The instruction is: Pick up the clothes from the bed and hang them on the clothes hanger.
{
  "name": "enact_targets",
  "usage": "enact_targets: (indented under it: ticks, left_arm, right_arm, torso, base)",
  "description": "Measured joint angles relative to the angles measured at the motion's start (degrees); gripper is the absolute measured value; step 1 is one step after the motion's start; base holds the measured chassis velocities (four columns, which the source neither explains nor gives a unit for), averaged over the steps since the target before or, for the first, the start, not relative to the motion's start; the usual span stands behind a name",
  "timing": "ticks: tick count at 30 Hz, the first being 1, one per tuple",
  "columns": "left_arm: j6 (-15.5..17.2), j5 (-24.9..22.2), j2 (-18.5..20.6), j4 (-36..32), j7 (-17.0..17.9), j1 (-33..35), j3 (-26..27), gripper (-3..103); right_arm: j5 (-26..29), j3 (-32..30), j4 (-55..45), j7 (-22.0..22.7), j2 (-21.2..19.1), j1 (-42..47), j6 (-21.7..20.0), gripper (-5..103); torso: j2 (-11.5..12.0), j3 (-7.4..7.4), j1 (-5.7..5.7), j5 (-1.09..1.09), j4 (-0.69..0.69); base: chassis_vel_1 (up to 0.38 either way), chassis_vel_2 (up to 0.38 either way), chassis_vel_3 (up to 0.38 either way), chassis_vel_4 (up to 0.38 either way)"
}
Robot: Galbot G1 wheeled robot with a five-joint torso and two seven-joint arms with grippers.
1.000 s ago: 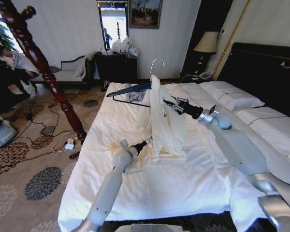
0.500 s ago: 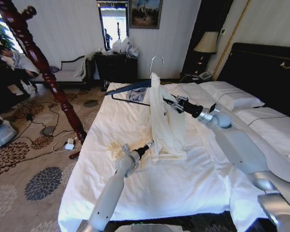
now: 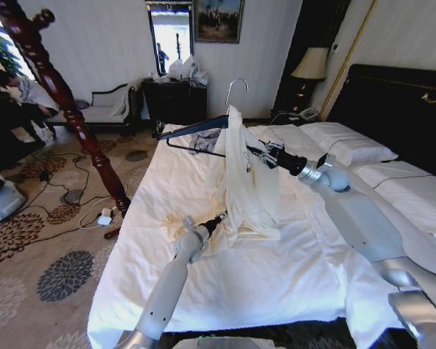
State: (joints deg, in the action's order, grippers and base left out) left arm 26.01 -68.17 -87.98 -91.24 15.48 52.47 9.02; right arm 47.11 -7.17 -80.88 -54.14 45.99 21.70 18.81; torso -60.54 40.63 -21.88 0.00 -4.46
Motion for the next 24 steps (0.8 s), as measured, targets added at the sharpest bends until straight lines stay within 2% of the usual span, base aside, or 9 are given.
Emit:
enact_targets:
  ticks: [1, 3, 6, 10, 14, 15, 17, 19, 24]
  left_arm:
    - [0.0, 0.0, 0.0, 0.0, 0.0, 0.0, 0.0, 43]
    - [0.0, 0.09, 0.1, -0.3, -0.02, 0.26, 0.02, 32]
    - [0.0, 0.23, 0.44, -1.01, -0.02, 0.65, 0.03, 27]
    - [0.19, 0.81, 1.39, -2.33, 0.03, 1.47, 0.08, 6]
    - [0.19, 1.42, 1.71, -2.43, -0.05, 1.77, 0.29, -2]
    - [0.19, 1.42, 1.71, -2.43, -0.05, 1.77, 0.29, -2]
    - [0.19, 1.73, 1.7, -2.25, -0.28, 1.77, 0.38, 7]
    - [0.18, 1.85, 1.55, -2.03, -0.55, 1.68, 0.49, 10]
    - [0.16, 1.7, 2.23, -3.38, -0.92, 2.51, 0.66, 1]
  right_arm:
    - [0.0, 0.0, 0.0, 0.0, 0.0, 0.0, 0.0, 23]
    - [0.02, -0.02, 0.0, 0.0, -0.06, 0.0, 0.01, 23]
    - [0.02, -0.04, 0.17, 0.0, -0.08, -0.06, 0.04, 23]
    - [0.03, -0.04, 0.69, -0.01, -0.05, -0.19, 0.13, 23]
    - [0.08, -0.04, 0.72, -0.02, 0.06, -0.2, 0.16, 23]
    - [0.08, -0.04, 0.72, -0.02, 0.06, -0.2, 0.16, 23]
    - [0.12, -0.05, 0.72, -0.02, 0.12, -0.22, 0.17, 23]
    - [0.15, -0.03, 0.72, -0.02, 0.11, -0.25, 0.17, 23]
    - [0.26, -0.12, 0.81, 0.02, -0.1, -0.3, 0.24, 23]
  torso:
    - [0.0, 0.0, 0.0, 0.0, 0.0]
    - [0.0, 0.0, 0.0, 0.0, 0.0]
    - [0.0, 0.0, 0.0, 0.0, 0.0]
    - [0.0, 0.0, 0.0, 0.0, 0.0]
    - [0.0, 0.0, 0.0, 0.0, 0.01]
    - [0.0, 0.0, 0.0, 0.0, 0.01]
    - [0.0, 0.0, 0.0, 0.0, 0.01]
    - [0.0, 0.0, 0.0, 0.0, 0.0]
    - [0.0, 0.0, 0.0, 0.0, 0.0]
  base:
    - [0.0, 0.0, 0.0, 0.0]
    - [0.0, 0.0, 0.0, 0.0]
    - [0.0, 0.0, 0.0, 0.0]
    - [0.0, 0.0, 0.0, 0.0]
    - [0.0, 0.0, 0.0, 0.0]
    - [0.0, 0.0, 0.0, 0.0]
    - [0.0, 0.0, 0.0, 0.0]
    - [0.0, 0.0, 0.0, 0.0]
    - [0.0, 0.0, 0.0, 0.0]
